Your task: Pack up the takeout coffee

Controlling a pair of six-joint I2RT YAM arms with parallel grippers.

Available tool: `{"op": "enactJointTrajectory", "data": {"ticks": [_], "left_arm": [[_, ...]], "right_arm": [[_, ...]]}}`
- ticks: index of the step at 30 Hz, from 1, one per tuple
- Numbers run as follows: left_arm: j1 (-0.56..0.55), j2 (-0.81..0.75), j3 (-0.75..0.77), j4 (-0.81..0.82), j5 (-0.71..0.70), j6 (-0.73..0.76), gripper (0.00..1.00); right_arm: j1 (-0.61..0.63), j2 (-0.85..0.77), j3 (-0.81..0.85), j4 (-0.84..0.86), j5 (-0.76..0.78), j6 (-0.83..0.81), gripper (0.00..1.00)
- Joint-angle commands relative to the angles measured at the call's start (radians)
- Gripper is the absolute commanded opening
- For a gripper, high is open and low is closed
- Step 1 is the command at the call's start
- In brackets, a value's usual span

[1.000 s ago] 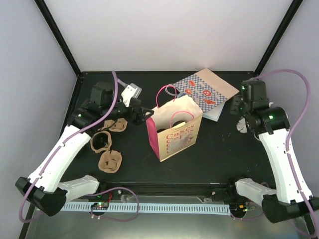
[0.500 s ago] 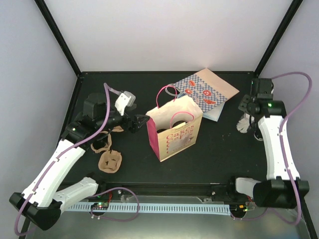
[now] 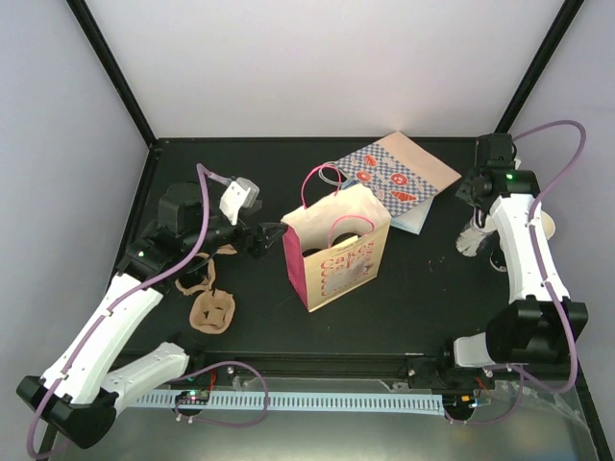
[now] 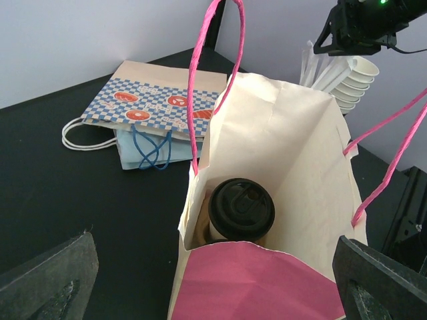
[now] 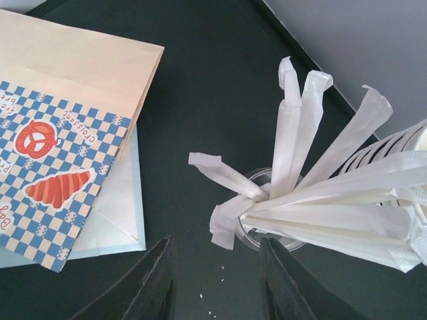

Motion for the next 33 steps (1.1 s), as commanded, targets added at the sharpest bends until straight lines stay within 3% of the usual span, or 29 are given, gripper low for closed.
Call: {"op": "enactJointTrajectory", "data": {"ticks": [1, 7, 11, 20, 25, 33], "left_arm": [[-0.003, -0.011, 0.007, 0.023, -0.006, -0.006, 0.99], [-0.003, -0.012, 0.015, 0.016, -0.006, -0.009, 0.99], [-0.003, -0.009, 0.012, 0.013, -0.007, -0.012, 0.99], [-0.003, -0.006, 0.011, 0.007, -0.015, -0.015, 0.99], [-0.003, -0.004, 0.012, 0.005, -0.012, -0.017, 0.99], [-0.003, -0.005, 0.018, 0.002, -0.011, -0.022, 0.99]], "right_arm": [[-0.005, 0.03, 0.04, -0.004, 0.045, 0.022, 0.36], [-0.006, 0.042, 0.008, 0.03, 0.03, 0.017, 0.35], [-0.006, 0.058, 0.01, 0.038, 0.009, 0.019, 0.27], [-0.006, 0.065, 0.004, 0.046, 0.034, 0.031, 0.2], [-0.005, 0.058, 0.008, 0.043, 0.042, 0.033, 0.02], [-0.004, -0.006, 0.058, -0.011, 0.013, 0.04, 0.01]]}}
